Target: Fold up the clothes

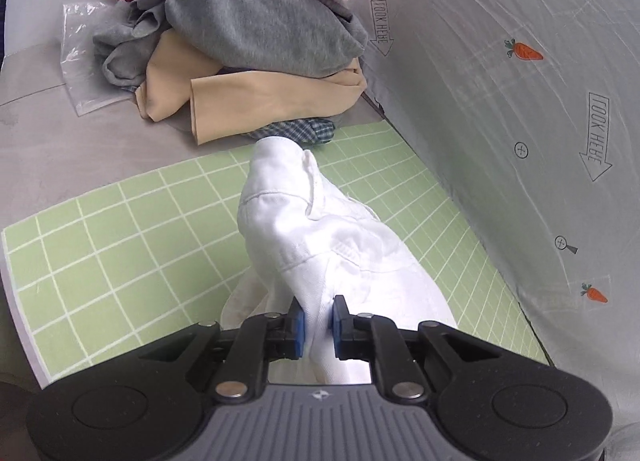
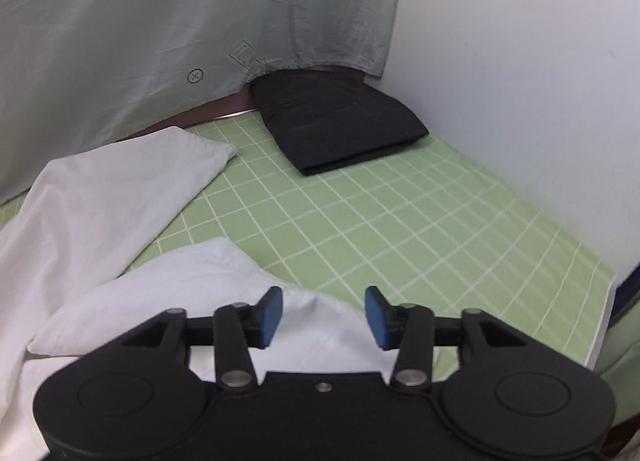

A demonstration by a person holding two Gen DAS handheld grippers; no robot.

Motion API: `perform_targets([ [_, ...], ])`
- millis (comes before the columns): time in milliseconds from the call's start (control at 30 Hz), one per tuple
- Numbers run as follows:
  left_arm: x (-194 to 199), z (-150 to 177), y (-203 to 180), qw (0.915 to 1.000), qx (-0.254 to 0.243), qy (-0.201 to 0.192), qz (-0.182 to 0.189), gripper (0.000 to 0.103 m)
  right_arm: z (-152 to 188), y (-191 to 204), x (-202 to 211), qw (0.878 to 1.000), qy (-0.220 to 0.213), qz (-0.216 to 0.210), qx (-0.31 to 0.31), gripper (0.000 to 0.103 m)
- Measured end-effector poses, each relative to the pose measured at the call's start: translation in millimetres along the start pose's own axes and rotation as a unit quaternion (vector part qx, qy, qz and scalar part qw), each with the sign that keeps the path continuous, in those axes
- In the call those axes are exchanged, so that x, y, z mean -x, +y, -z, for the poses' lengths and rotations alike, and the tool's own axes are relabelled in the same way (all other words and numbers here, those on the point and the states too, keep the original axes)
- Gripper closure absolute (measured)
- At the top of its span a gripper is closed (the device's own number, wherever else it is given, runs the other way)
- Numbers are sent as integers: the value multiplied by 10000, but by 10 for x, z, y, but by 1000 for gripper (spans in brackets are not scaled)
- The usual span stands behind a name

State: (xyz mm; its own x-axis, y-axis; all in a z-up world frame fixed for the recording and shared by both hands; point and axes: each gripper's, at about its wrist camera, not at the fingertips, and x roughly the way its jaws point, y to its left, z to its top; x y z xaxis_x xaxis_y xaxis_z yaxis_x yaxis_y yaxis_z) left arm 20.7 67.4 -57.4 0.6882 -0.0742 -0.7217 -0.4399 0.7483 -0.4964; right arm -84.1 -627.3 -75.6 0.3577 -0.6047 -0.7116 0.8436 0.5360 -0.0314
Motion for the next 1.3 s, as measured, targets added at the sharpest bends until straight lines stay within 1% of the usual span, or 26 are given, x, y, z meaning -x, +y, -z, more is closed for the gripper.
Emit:
perform_targets([
  [133, -1, 80, 138, 9997, 242, 80, -35, 89, 219, -33, -65, 9981, 241, -174, -538, 41],
  [200, -7, 121, 190, 9994, 319, 125, -60, 89, 329, -49, -98, 9957, 362, -261, -806, 38],
  [233, -14, 140, 211, 9993, 344, 149, -75, 89, 383, -58, -114, 9942, 422, -304, -940, 35],
  [267, -26, 163, 229, 9991, 367, 180, -99, 89, 438, -66, -130, 9924, 482, -348, -1073, 29],
  [333, -67, 208, 247, 9988, 384, 240, -173, 89, 548, -82, -163, 9882, 602, -434, -1340, 24],
  [500, -174, 292, 215, 9986, 338, 238, -319, 89, 808, -115, -243, 9743, 883, -642, -1968, 20],
  [533, -194, 295, 190, 9987, 313, 223, -322, 89, 790, -81, -258, 9751, 866, -658, -1934, 21],
  [567, -221, 295, 166, 9988, 305, 216, -318, 89, 771, -46, -270, 9758, 846, -670, -1900, 27],
  [600, -252, 294, 144, 9988, 312, 214, -314, 89, 747, -8, -278, 9767, 820, -684, -1859, 29],
  [633, -292, 293, 125, 9987, 338, 226, -291, 89, 717, 37, -296, 9774, 806, -773, -1796, 53],
  [667, -342, 293, 103, 9986, 385, 238, -277, 89, 687, 81, -333, 9761, 847, -910, -1782, 79],
  [700, -393, 295, 79, 9984, 438, 241, -279, 90, 657, 132, -373, 9746, 894, -1029, -1775, 85],
  [733, -449, 294, 40, 9983, 456, 240, -290, 90, 623, 210, -429, 9732, 956, -1071, -1794, 88],
  [800, -590, 273, -84, 9983, 403, 233, -353, 90, 525, 381, -534, 9741, 949, -1151, -1700, 94],
  [867, -751, 220, -210, 9981, 397, 244, -401, 90, 403, 557, -652, 9750, 950, -1230, -1587, 97],
  [967, -1043, 103, -446, 9984, 344, 293, -353, 90, 197, 820, -863, 9754, 949, -1316, -1490, 99],
  [1033, -1264, 21, -662, 9989, 145, 326, -289, 90, 15, 1026, -1039, 9752, 938, -1378, -1458, 100],
  [1167, -1714, -120, -1092, 9990, -271, 352, -111, 90, -262, 1429, -1278, 9795, 833, -1451, -1122, 101],
  [1233, -1897, -172, -1289, 9984, -434, 359, -72, 90, -338, 1511, -1324, 9769, 863, -1568, -1168, 101],
  [1300, -1847, -196, -1303, 9986, -428, 293, -46, 90, -351, 1463, -1283, 9777, 823, -1563, -1133, 101],
])
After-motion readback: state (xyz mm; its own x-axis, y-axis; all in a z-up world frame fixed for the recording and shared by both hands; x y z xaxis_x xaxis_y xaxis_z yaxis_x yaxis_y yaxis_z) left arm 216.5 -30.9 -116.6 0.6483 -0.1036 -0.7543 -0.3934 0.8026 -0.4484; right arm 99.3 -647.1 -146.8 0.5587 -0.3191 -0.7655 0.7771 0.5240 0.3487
